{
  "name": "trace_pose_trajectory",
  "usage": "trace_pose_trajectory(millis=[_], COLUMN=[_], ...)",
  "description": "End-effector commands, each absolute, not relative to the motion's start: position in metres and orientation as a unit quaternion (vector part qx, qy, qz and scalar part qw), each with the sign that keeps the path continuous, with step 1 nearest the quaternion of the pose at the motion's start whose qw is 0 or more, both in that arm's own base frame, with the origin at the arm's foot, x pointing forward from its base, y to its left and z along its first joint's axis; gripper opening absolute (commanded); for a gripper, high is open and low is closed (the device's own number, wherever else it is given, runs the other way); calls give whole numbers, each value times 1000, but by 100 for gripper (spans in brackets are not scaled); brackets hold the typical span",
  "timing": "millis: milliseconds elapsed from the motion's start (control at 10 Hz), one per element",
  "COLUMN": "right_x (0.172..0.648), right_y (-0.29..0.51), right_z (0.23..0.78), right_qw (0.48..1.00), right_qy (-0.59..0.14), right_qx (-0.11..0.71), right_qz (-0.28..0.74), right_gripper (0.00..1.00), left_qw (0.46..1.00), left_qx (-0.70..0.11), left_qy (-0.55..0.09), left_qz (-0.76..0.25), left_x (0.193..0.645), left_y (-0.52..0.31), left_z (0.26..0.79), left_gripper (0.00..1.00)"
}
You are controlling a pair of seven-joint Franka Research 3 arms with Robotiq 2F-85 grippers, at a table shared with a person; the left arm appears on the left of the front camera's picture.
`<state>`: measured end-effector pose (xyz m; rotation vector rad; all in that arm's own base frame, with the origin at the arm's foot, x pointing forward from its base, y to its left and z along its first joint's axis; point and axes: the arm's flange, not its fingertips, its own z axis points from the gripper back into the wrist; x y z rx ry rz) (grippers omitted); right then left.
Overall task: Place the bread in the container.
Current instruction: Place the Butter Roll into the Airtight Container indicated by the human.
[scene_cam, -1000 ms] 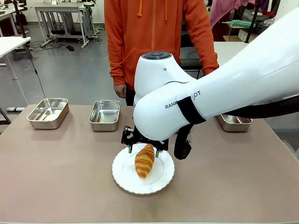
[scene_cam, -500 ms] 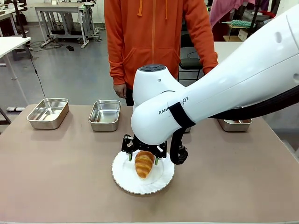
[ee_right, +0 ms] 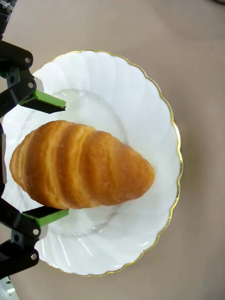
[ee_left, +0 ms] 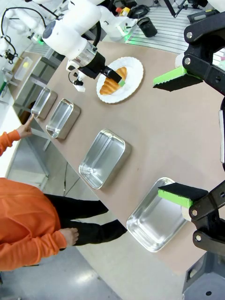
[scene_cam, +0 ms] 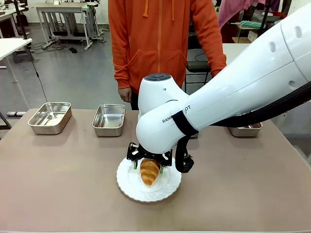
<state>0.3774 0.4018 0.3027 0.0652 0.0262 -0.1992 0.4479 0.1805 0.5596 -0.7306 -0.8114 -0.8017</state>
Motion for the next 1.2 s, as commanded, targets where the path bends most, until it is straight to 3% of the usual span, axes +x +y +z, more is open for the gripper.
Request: trace_pose_trajectory(millis=[0,100,200,300,400,500,600,1100], right_x=[380,381,381,381,382,382,382,380], right_y=[409,409,408,407,406,406,405,401], right_z=[300,300,301,301,302,303,304,302], right_qw=[993,993,993,993,994,994,995,995], right_qy=[-19,-18,-22,-19,-18,-21,-20,0], right_qx=[21,19,14,12,11,5,-3,23], right_qz=[-111,-114,-116,-113,-110,-104,-101,-96], right_gripper=[100,80,80,60,75,41,55,55], left_qw=[775,775,775,775,775,775,775,775], left_qx=[-339,-339,-339,-339,-339,-339,-339,-339], left_qy=[-378,-378,-378,-378,-378,-378,-378,-378], left_qz=[-377,-377,-377,-377,-377,-377,-377,-377], left_x=[446,446,446,446,446,446,446,446], left_y=[181,181,181,181,181,181,181,181], left_z=[561,561,561,561,561,561,561,561], left_gripper=[100,100,100,100,100,100,100,100])
